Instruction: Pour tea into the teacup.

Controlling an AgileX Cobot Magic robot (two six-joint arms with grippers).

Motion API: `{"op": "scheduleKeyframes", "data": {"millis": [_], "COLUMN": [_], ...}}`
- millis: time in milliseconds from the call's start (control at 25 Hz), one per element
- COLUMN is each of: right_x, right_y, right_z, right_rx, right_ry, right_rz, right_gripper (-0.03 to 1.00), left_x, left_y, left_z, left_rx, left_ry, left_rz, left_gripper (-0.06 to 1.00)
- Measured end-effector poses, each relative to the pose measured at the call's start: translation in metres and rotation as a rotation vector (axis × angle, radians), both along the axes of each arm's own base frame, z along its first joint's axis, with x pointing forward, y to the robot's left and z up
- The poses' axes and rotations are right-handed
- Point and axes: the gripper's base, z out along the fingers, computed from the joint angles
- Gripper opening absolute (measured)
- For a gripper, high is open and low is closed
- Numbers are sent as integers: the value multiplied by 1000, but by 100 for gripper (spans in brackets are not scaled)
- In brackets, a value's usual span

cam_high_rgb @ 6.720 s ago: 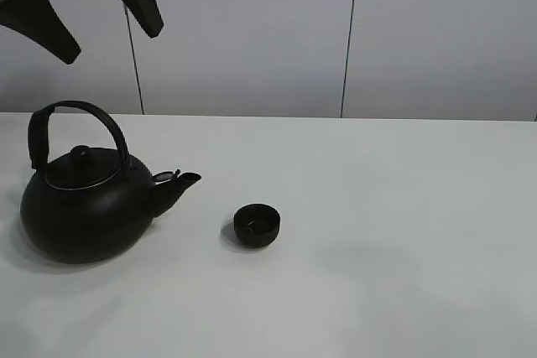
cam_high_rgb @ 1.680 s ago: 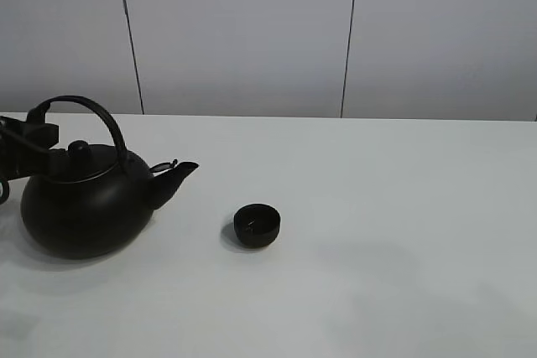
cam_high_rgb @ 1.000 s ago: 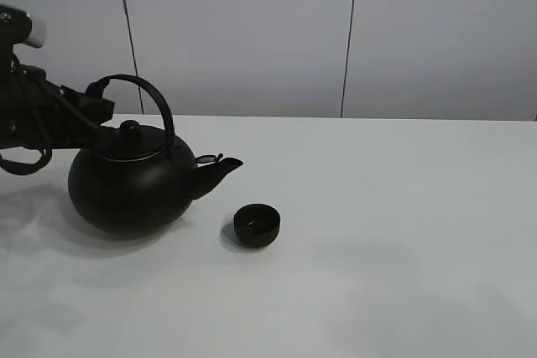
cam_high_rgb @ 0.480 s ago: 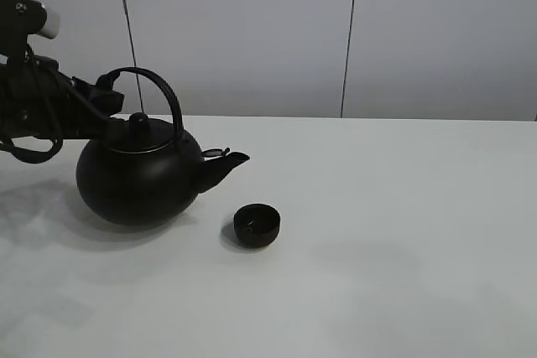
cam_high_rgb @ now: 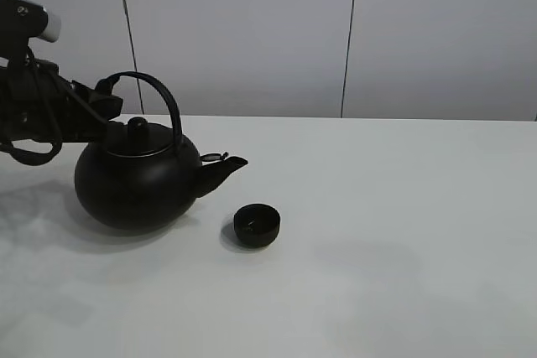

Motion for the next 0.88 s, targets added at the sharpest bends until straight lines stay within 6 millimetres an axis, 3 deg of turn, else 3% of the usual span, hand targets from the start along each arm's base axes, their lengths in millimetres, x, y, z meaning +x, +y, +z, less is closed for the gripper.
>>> {"op": "scheduleKeyframes", "data": {"millis": [560,880], "right_x": [0,0], "right_y": [0,0], "right_z": [0,0], "right_rx": [0,0], "right_ry": [0,0], "right_rz": [0,0], "right_gripper": [52,52], "left_x": [3,11], "left_y": [0,-12], "left_z": [1,8], "left_rx": [49,84], "left_ry": [-24,-38], "left_rz": [-10,-56], "left_gripper": [11,11]}}
